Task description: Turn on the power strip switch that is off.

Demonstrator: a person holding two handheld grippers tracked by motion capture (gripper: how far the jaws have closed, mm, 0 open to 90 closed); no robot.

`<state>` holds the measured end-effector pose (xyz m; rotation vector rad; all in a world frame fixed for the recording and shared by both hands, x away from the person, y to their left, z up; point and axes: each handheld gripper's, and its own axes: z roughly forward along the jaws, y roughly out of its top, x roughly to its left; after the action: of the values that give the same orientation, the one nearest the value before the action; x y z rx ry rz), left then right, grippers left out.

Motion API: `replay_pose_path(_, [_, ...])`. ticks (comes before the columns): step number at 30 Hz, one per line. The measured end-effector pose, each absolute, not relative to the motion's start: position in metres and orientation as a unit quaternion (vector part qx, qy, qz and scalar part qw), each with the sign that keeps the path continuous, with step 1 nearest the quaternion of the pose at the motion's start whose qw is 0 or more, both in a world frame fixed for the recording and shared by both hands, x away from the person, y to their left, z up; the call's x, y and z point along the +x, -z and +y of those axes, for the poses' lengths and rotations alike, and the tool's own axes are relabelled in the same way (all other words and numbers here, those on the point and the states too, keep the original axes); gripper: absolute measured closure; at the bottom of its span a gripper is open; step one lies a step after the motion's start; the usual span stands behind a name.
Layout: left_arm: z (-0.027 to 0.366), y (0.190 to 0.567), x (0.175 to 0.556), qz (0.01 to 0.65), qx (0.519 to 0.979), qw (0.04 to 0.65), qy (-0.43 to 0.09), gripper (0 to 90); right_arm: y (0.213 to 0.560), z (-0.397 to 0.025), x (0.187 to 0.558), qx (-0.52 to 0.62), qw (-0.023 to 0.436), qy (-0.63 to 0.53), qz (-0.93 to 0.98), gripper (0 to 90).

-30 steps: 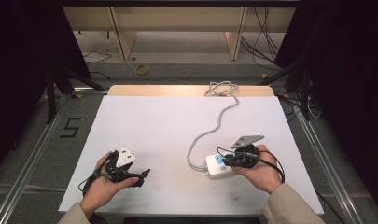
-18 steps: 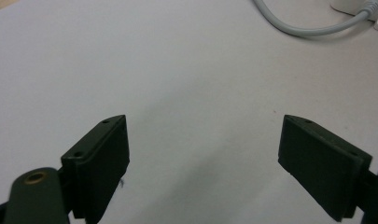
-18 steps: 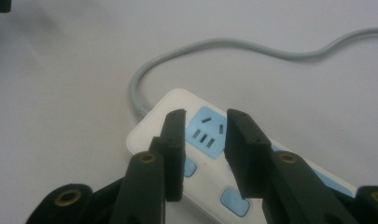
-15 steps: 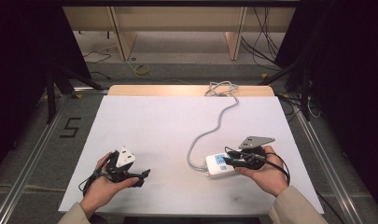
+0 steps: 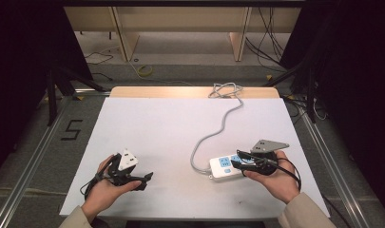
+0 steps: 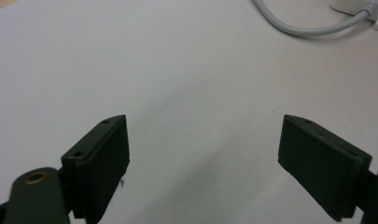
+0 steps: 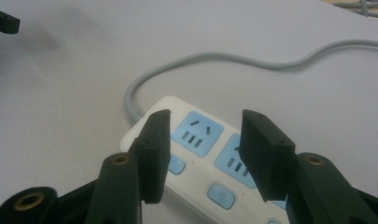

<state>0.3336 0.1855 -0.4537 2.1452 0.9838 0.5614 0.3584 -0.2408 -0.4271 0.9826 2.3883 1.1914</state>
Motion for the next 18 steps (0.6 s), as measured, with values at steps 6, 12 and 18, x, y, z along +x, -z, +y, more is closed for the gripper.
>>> replay_pose_path(6, [0.186, 0.454, 0.334, 0.380, 0.828, 0.350, -0.217, 16.1, 0.428, -0.246, 0.355, 0.343, 0.154, -0.422, 0.825, 47.9])
replay_pose_path(12, [0.186, 0.454, 0.333, 0.380, 0.828, 0.350, -0.217, 16.1, 0.428, -0.253, 0.350, 0.342, 0.153, -0.432, 0.820, 45.6])
replay_pose_path(18, [0.186, 0.454, 0.334, 0.380, 0.829, 0.349, -0.217, 16.1, 0.430, -0.260, 0.346, 0.341, 0.156, -0.438, 0.817, 42.7])
